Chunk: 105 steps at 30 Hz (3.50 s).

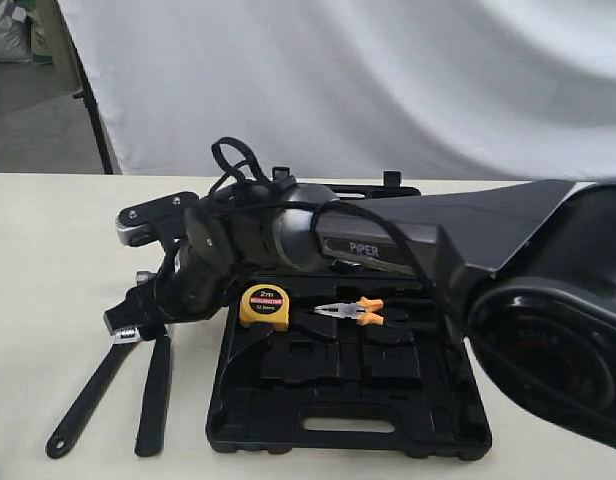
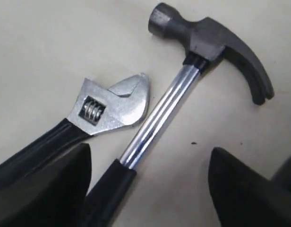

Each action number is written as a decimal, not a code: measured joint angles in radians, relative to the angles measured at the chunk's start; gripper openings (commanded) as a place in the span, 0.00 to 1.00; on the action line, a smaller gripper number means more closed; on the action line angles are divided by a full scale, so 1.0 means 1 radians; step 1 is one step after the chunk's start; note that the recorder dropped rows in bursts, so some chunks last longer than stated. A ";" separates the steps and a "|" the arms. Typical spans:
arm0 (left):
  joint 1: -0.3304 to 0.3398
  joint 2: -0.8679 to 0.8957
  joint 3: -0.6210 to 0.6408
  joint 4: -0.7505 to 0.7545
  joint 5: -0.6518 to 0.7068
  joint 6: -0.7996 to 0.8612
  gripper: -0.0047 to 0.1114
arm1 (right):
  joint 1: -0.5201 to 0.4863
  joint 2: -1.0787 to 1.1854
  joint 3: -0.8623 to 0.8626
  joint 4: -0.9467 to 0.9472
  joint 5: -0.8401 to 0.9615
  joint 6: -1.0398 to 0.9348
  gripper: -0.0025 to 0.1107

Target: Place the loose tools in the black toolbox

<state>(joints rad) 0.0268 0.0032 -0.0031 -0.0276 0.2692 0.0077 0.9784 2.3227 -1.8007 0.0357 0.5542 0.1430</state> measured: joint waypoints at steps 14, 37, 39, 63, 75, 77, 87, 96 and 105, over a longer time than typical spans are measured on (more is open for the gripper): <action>0.000 0.000 0.000 0.000 0.000 0.000 0.05 | 0.059 0.097 -0.100 -0.051 0.108 -0.054 0.02; 0.000 0.000 0.000 0.000 0.000 0.000 0.05 | 0.050 0.003 -0.220 -0.022 0.223 -0.061 0.02; 0.000 0.000 0.000 0.000 0.000 0.000 0.05 | 0.043 -0.005 -0.220 -0.025 0.265 -0.080 0.02; 0.000 0.000 0.000 0.000 0.000 0.000 0.05 | 0.008 -0.025 -0.101 -0.078 0.512 -0.183 0.02; 0.000 0.000 0.000 0.000 0.000 0.000 0.05 | 0.029 -0.025 -0.099 -0.330 0.518 0.125 0.02; 0.000 0.000 0.000 0.000 0.000 0.000 0.05 | 0.039 -0.025 -0.099 -0.348 0.520 0.145 0.02; 0.000 0.000 0.000 0.000 0.000 0.000 0.05 | 0.047 -0.025 -0.099 -0.352 0.533 0.140 0.02; 0.000 0.000 0.000 0.000 0.000 0.000 0.05 | 0.047 -0.025 -0.099 -0.269 0.626 0.005 0.02; 0.000 0.000 0.000 0.000 0.000 0.000 0.05 | 0.054 -0.025 -0.099 -0.307 0.642 0.083 0.02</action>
<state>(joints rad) 0.0268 0.0032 -0.0031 -0.0276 0.2692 0.0077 1.0321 2.2980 -1.8998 -0.2712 1.1960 0.2263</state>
